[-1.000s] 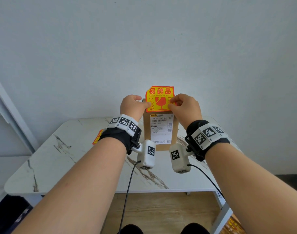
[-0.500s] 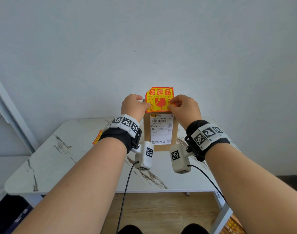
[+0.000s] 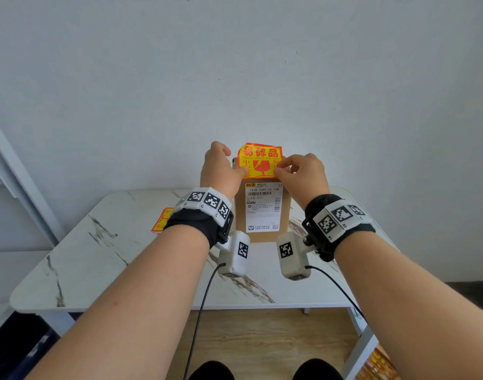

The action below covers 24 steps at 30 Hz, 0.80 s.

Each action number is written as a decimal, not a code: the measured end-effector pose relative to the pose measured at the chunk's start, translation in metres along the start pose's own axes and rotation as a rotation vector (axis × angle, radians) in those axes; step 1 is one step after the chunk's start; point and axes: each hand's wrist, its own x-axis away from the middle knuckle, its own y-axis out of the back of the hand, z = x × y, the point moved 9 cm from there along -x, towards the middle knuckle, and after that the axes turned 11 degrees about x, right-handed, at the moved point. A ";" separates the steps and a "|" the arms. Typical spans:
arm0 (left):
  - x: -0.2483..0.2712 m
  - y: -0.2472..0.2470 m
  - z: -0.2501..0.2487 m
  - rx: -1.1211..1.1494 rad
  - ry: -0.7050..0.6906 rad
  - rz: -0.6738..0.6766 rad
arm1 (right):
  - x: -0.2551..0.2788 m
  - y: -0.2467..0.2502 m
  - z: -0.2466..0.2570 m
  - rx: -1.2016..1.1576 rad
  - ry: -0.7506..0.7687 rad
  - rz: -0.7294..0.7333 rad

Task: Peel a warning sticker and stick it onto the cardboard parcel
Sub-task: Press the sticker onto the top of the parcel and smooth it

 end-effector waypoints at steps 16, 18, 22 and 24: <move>0.006 -0.014 -0.011 -0.051 -0.210 0.123 | 0.008 -0.002 -0.018 -0.337 -0.114 0.058; 0.005 -0.015 -0.008 -0.058 -0.196 0.103 | 0.009 -0.002 -0.019 -0.328 -0.105 0.054; 0.006 -0.016 -0.005 -0.039 -0.256 0.110 | 0.007 -0.005 -0.024 -0.343 -0.097 0.044; 0.008 -0.016 -0.006 -0.066 -0.295 0.105 | 0.007 -0.007 -0.025 -0.355 -0.081 0.046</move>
